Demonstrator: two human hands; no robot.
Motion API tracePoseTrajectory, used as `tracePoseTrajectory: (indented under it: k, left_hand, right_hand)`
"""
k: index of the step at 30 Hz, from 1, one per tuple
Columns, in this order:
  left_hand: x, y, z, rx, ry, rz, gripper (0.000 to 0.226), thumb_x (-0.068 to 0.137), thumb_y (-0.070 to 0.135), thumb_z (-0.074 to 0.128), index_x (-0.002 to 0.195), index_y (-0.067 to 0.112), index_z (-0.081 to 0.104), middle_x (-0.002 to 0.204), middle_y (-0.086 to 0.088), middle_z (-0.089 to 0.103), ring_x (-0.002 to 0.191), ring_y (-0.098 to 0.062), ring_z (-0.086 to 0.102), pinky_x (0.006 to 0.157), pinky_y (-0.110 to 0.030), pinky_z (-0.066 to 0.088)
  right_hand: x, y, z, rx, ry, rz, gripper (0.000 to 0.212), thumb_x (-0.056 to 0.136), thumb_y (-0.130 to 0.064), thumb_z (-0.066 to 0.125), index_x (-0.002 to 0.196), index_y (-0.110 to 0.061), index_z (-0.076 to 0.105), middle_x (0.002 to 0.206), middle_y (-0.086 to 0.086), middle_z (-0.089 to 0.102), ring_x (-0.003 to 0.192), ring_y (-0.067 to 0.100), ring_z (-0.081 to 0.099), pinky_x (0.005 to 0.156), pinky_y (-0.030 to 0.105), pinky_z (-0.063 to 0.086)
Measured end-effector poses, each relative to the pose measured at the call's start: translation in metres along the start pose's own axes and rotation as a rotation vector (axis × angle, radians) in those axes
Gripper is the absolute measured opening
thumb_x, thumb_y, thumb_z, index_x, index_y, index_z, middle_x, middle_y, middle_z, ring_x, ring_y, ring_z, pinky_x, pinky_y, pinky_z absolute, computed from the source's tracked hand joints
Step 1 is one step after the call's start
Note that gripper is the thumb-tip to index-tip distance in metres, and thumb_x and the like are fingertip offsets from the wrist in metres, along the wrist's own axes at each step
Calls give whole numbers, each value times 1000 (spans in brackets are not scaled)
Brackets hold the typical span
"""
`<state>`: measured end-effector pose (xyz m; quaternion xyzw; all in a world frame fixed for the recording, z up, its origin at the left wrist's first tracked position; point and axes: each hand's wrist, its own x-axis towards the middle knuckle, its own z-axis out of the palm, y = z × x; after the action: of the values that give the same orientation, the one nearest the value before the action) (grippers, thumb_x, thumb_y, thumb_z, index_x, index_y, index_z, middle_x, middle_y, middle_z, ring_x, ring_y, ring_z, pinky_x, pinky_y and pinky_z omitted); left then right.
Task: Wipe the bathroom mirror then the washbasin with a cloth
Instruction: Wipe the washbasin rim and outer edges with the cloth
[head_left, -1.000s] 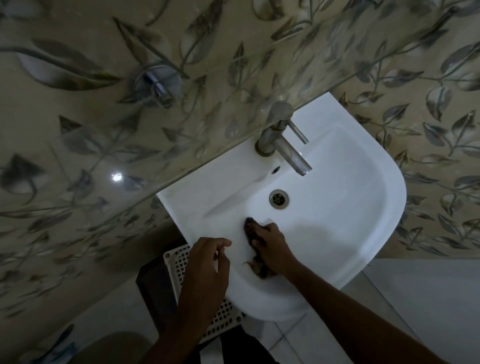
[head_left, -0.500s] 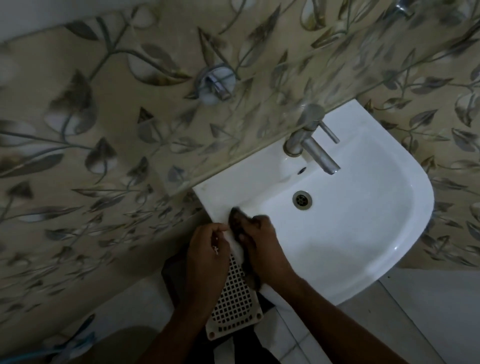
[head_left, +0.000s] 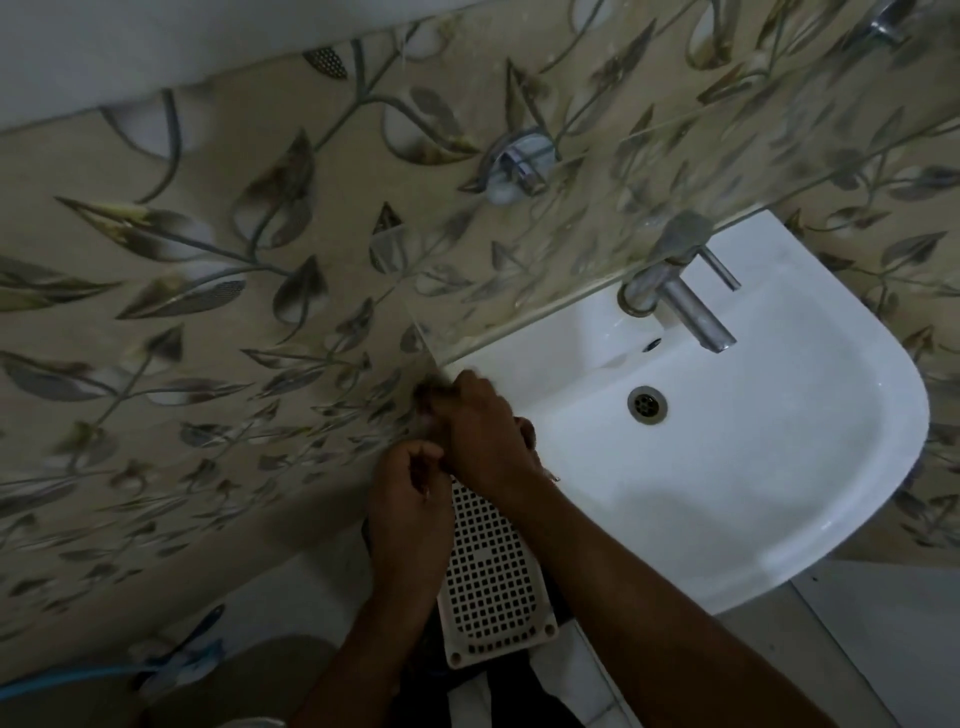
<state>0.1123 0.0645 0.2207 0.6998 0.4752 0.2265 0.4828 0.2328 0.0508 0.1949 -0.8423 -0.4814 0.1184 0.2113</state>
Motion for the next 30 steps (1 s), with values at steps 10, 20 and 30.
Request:
tracePoseTrajectory:
  k: [10, 20, 30]
  left_hand:
    - [-2, -4, -11, 10, 12, 28, 24, 93, 5, 58, 101, 26, 64, 104, 10, 64, 93, 2, 59, 80, -12, 44]
    - [7, -4, 3, 25, -31, -97, 25, 94, 13, 57, 98, 38, 61, 97, 21, 63, 91, 3, 60, 79, -20, 49]
    - [15, 6, 12, -9, -18, -118, 16, 97, 15, 56, 102, 28, 63, 100, 9, 66, 87, -4, 61, 71, -15, 43]
  right_hand:
    - [2, 54, -19, 165, 188, 376, 40, 99, -21, 48, 139, -20, 50, 126, 18, 44, 113, 36, 45, 95, 49, 45]
    - [-19, 35, -12, 306, -47, 63, 31, 102, -21, 51, 130, -15, 64, 100, 6, 45, 93, 16, 47, 82, 22, 43]
    - [21, 19, -9, 109, 67, 141, 35, 98, -27, 51, 131, -15, 56, 107, 13, 48, 95, 35, 54, 82, 47, 52]
